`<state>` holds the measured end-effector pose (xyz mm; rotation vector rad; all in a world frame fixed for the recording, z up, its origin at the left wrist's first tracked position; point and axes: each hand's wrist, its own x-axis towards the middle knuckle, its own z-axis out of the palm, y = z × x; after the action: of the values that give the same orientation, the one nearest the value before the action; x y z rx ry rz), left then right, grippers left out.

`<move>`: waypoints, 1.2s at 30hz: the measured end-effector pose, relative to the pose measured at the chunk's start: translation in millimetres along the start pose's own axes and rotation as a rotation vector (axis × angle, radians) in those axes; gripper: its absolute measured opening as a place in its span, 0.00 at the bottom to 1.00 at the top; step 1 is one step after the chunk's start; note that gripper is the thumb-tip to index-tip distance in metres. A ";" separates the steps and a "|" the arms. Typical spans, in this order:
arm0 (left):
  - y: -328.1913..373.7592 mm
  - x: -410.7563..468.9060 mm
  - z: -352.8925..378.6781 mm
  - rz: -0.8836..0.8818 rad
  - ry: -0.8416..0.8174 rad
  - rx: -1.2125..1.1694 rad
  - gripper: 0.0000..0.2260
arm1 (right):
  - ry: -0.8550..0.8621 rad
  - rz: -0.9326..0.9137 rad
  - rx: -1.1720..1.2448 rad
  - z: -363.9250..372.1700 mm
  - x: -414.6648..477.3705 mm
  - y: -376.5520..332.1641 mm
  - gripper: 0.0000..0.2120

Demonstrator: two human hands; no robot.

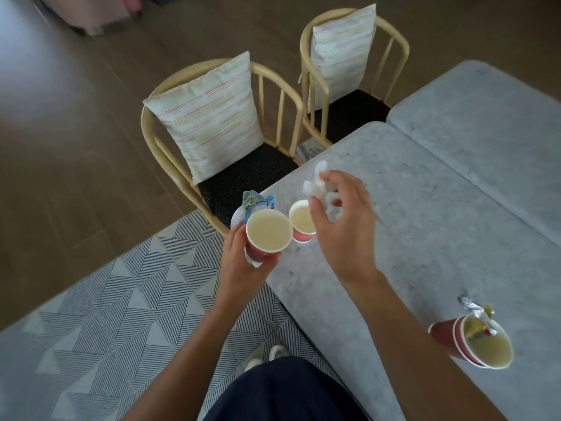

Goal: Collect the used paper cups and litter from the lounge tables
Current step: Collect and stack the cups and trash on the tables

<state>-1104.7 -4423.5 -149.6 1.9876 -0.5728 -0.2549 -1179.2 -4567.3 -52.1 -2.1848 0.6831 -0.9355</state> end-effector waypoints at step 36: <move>30.7 -13.3 -14.7 0.150 -0.219 -0.139 0.33 | -0.783 0.419 0.355 -4.1 36.9 19.2 0.14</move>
<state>-1118.8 -4417.0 -116.6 1.7842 -0.8185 -0.4113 -1163.7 -4605.9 -48.4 -1.7749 0.4985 0.0435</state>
